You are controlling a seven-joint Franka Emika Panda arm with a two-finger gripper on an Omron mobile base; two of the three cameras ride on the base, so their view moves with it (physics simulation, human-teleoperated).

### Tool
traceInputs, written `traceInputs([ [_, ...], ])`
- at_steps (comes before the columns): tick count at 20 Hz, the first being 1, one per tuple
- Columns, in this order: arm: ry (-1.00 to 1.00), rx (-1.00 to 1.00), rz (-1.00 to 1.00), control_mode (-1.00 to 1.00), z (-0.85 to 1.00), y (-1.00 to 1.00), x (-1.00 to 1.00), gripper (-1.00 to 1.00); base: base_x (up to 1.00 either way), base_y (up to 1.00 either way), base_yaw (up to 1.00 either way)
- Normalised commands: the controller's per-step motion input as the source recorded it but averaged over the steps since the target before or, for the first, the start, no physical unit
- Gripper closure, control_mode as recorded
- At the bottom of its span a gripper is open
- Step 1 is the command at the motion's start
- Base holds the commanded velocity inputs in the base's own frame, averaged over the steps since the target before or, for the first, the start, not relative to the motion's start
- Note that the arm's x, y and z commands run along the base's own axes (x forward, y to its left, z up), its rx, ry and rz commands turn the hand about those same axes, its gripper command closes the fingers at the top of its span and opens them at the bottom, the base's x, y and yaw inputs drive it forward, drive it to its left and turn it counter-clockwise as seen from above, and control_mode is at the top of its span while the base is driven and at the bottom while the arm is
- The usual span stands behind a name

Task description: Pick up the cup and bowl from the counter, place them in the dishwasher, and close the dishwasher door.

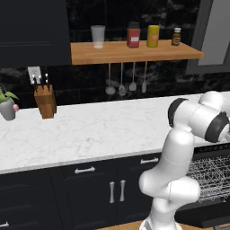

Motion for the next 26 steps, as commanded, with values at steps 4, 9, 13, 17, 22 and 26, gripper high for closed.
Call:
traceInputs([
  [4, 0.01, -0.03, 0.15, -1.00, 0.00, 0.16, -0.90, 1.00, 0.00, 0.00, 0.00],
  [9, 0.21, -0.05, 0.15, -1.00, 0.00, 0.18, -0.53, 1.00, 0.00, 0.00, 0.00],
  [13, 0.29, -0.04, 0.13, -1.00, 0.00, 0.09, -0.38, 1.00, 0.00, 0.00, 0.00],
  [17, 0.18, -0.03, 0.06, -1.00, -0.08, 0.04, -0.10, 1.00, 0.00, 0.00, 0.00],
  [22, 0.00, 0.00, 0.05, -1.00, -0.45, 0.00, -0.12, 1.00, 0.00, 0.00, 0.00],
  [26, -0.04, 0.00, 0.04, -1.00, -0.57, -0.01, -0.34, 1.00, 0.00, 0.00, 0.00],
])
